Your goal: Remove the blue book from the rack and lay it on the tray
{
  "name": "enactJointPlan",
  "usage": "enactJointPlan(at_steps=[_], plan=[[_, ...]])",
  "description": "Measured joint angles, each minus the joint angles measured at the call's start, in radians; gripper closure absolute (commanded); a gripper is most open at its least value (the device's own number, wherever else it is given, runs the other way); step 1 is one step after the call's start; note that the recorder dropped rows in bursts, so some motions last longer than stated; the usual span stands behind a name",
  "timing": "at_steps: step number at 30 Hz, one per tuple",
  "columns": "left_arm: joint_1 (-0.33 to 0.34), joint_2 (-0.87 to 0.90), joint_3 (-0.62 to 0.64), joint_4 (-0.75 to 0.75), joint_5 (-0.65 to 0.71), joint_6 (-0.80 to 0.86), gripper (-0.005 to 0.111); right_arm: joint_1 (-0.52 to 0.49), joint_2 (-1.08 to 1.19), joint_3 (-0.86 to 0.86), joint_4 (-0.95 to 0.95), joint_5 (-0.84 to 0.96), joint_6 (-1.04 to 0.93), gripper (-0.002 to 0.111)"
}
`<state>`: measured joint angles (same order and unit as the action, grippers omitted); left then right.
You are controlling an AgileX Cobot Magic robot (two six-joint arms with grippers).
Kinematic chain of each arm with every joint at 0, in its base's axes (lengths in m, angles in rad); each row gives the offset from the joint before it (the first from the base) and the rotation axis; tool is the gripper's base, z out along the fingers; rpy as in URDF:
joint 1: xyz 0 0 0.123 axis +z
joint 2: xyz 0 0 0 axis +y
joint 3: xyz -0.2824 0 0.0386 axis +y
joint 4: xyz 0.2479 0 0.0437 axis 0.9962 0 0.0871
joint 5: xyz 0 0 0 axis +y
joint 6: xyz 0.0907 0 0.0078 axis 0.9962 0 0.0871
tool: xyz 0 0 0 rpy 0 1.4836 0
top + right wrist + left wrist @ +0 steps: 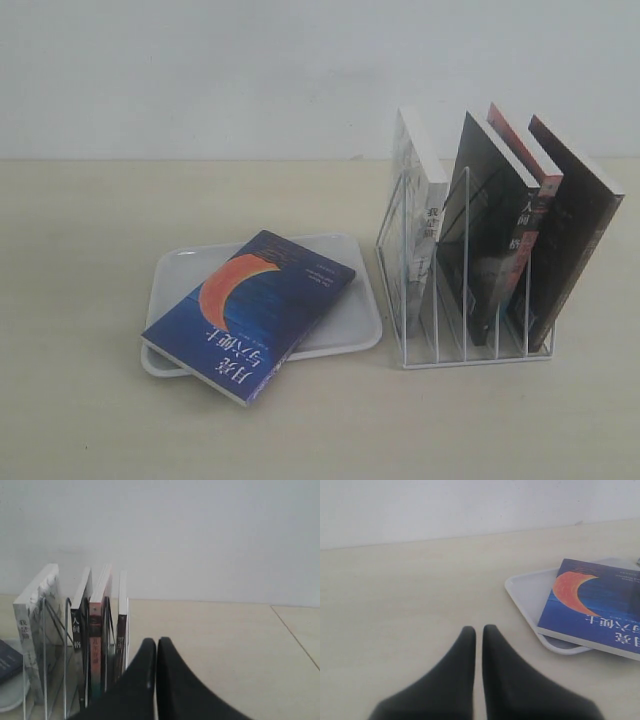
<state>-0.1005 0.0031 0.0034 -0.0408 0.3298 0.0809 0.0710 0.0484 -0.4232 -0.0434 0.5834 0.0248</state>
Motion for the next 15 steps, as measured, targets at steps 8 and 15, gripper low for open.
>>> enactJointPlan(at_steps=[8,15], plan=[[0.0,0.0,0.0,0.0,0.0,0.0,0.102,0.0,0.0,0.259,0.003,-0.131,-0.025,0.109],[0.0,0.0,0.0,0.0,0.0,0.0,0.102,0.0,-0.018,0.414,0.029,-0.214,-0.025,0.109]])
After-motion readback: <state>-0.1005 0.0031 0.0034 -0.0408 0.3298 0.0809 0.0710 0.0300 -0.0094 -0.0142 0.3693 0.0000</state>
